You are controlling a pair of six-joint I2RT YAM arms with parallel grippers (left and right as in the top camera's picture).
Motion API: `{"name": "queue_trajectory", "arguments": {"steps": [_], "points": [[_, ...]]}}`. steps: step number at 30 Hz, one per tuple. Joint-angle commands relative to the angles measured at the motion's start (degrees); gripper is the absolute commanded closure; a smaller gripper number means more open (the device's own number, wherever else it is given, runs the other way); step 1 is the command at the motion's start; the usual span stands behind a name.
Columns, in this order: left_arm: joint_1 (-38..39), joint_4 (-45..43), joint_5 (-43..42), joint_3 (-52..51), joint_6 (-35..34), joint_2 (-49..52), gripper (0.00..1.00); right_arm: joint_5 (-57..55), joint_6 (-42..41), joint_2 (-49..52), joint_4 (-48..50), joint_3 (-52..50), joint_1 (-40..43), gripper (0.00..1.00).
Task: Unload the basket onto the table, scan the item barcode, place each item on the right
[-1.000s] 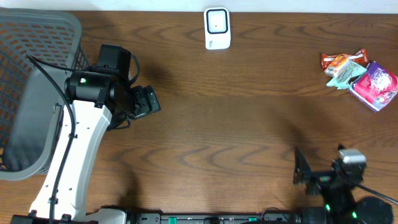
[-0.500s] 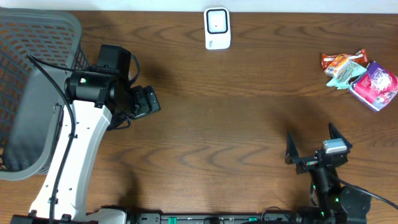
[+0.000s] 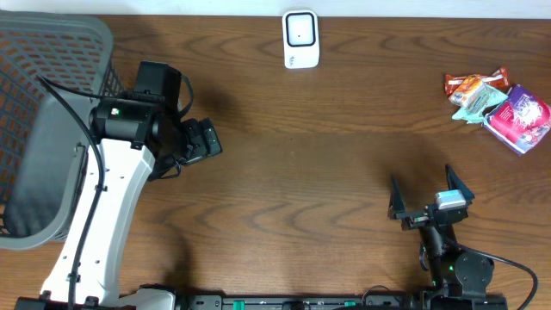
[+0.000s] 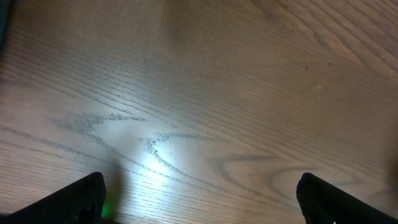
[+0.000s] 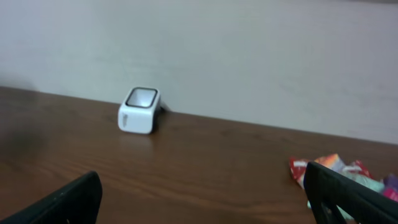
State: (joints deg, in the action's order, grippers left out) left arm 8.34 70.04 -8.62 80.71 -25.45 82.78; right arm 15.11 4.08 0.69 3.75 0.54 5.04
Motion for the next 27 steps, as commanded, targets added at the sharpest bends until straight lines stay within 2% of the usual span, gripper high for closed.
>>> {"name": "queue_trajectory", "arguments": {"steps": [1,5,21,27], "points": [[-0.17,0.02,0.57,0.42,0.35,0.15,0.02,-2.25,0.70,-0.37,-0.94,-0.24,1.11,0.01],[-0.17,0.02,0.57,0.39,0.35,0.15,0.02,-2.95,0.63,-0.37,-7.45,-0.24,2.62,0.01],[-0.17,0.02,0.57,0.39,0.35,0.15,0.02,-8.46,0.68,-0.37,-7.82,-0.17,4.04,0.01],[-0.17,0.02,0.57,0.39,0.35,0.15,0.02,-8.57,-3.89,-0.37,-7.85,-0.17,4.02,0.01]]}}
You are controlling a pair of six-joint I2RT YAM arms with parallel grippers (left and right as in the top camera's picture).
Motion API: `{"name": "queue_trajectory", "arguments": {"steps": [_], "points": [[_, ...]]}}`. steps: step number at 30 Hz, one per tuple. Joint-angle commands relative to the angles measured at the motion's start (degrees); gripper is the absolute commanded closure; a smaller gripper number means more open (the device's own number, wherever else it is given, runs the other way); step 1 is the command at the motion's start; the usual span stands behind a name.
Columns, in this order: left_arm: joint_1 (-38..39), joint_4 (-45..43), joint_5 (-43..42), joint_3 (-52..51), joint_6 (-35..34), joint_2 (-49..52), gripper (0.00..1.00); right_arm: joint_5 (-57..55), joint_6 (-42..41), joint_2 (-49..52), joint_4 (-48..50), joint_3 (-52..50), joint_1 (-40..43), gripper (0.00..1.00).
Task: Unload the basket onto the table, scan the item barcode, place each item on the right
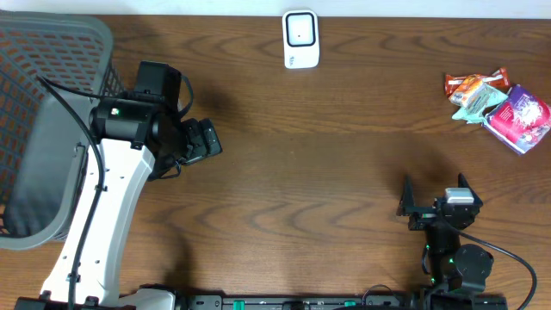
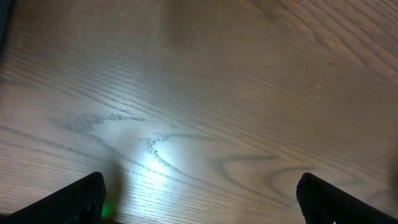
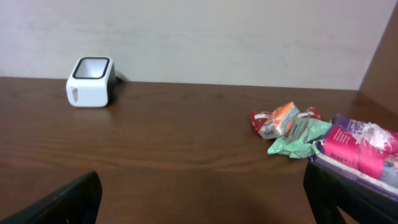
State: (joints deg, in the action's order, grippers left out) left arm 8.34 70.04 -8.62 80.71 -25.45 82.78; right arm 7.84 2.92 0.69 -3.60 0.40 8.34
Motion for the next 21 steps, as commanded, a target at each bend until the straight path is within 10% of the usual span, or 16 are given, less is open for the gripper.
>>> {"name": "queue_trajectory", "arguments": {"steps": [1,21], "points": [[-0.17,0.02,0.57,0.39,0.35,0.15,0.02,-1.25,-2.95,-0.37,-0.50,-0.04,0.72,0.01],[-0.17,0.02,0.57,0.39,0.35,0.15,0.02,0.24,-2.89,-0.35,-0.13,-0.04,0.72,0.01]]}}
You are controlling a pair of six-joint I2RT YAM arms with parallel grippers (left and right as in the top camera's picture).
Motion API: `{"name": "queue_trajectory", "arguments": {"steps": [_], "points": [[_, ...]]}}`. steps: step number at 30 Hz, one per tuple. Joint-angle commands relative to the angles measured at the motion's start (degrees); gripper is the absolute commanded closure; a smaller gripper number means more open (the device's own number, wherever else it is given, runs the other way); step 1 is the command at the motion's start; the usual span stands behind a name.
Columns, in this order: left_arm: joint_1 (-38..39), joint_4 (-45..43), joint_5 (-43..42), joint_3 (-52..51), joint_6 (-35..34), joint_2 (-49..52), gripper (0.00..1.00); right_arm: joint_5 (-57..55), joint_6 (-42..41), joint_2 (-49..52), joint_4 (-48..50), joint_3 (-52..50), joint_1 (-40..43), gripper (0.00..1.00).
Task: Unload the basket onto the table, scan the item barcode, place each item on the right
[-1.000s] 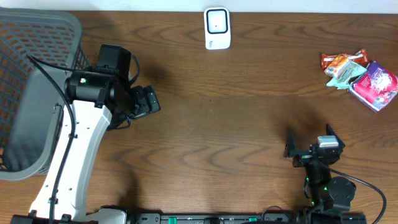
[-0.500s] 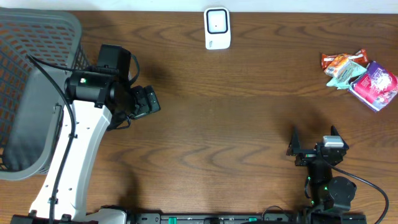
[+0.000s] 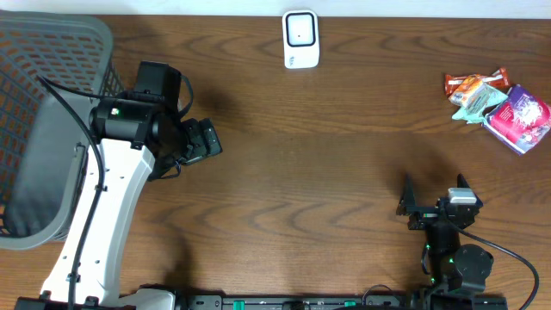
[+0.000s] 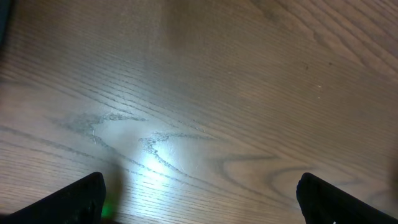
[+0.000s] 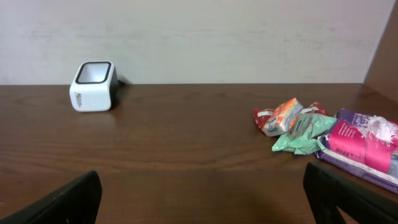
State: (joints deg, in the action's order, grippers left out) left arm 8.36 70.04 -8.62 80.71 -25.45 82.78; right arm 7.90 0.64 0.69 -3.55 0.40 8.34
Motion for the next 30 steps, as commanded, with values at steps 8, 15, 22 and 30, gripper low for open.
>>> {"name": "queue_trajectory", "arguments": {"steps": [8,15,22,30], "points": [[-0.20,0.02,0.57,0.39,0.35,0.15,0.02,0.15,-0.61,-0.35,-0.15,-0.04,0.72,0.01],[-0.20,0.02,0.57,0.39,0.35,0.15,0.02,0.15,-0.61,-0.35,-0.15,-0.04,0.72,0.01],[-0.20,1.05,1.81,0.42,0.35,0.22,0.02,0.15,-0.61,-0.35,-0.15,-0.04,0.72,0.01],[-0.28,1.51,3.10,-1.33,0.35,-0.63,0.02,0.15,-0.61,-0.35,-0.15,-0.04,0.72,0.01]]}}
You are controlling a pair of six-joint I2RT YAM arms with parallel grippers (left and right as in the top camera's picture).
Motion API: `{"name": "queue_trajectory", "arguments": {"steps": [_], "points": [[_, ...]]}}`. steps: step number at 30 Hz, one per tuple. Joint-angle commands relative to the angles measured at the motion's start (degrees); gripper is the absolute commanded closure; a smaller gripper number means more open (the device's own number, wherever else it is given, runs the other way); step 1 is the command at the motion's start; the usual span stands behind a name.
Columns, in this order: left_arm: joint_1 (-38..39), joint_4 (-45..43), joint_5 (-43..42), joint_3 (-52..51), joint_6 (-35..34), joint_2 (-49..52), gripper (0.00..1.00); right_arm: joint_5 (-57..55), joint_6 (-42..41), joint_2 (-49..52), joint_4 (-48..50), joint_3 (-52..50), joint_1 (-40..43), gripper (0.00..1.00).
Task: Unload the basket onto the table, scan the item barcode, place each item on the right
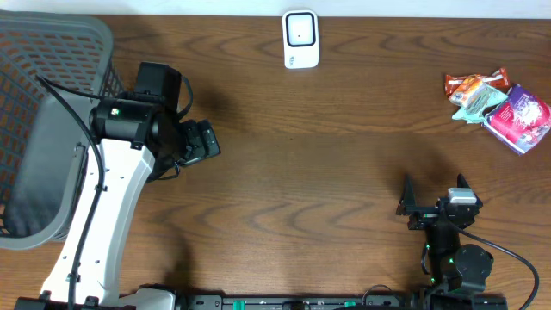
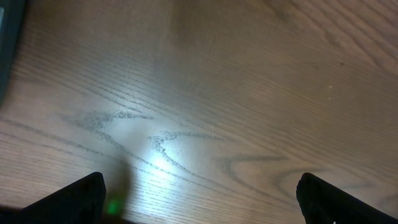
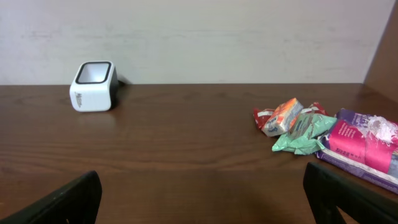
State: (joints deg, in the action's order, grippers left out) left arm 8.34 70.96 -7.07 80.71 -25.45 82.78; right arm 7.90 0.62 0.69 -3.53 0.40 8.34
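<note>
The white barcode scanner (image 1: 300, 39) stands at the table's far edge, also in the right wrist view (image 3: 93, 86). The items lie in a heap at the far right: an orange packet (image 1: 469, 84), a green packet (image 1: 479, 102) and a pink-purple pack (image 1: 519, 118). My right gripper (image 1: 435, 196) is low at the near right, open and empty (image 3: 202, 199), facing the scanner and the heap. My left gripper (image 1: 202, 140) hovers open over bare wood (image 2: 199, 199) at the left, far from the items.
A large grey mesh basket (image 1: 43, 120) fills the left end of the table; its dark edge shows at the left of the left wrist view (image 2: 7, 50). A pale wall runs behind the table's far edge (image 3: 249, 37).
My left gripper has shifted slightly toward the basket, whose edge now shows more in the left wrist view. The right arm and all the objects are where they were.
At first my right gripper sat tilted, facing mostly the scanner, with the packets at the edge of its view. By the second moment it had turned level, taking in both scanner and packets, and stayed so. Both grippers stayed open and empty; the left barely moved.
</note>
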Motion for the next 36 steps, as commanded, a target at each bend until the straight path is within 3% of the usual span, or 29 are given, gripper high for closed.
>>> {"name": "queue_trajectory", "arguments": {"steps": [1,6,25,36], "points": [[-0.26,0.42,1.55,-2.60,0.33,-1.46,0.02,0.15,-0.59,-0.35,-0.17,-0.04,0.72,0.01],[-0.24,-3.96,1.57,-12.31,0.33,-7.91,0.02,0.15,-0.59,-0.35,-0.17,-0.04,0.72,0.01],[-0.28,-40.28,1.55,-56.28,3.61,-46.47,0.02,0.15,-0.59,-0.35,-0.17,-0.04,0.72,0.01],[-0.28,-49.48,1.53,-67.10,11.56,-65.07,0.02,0.15,-0.59,-0.35,-0.17,-0.04,0.72,0.01]]}}
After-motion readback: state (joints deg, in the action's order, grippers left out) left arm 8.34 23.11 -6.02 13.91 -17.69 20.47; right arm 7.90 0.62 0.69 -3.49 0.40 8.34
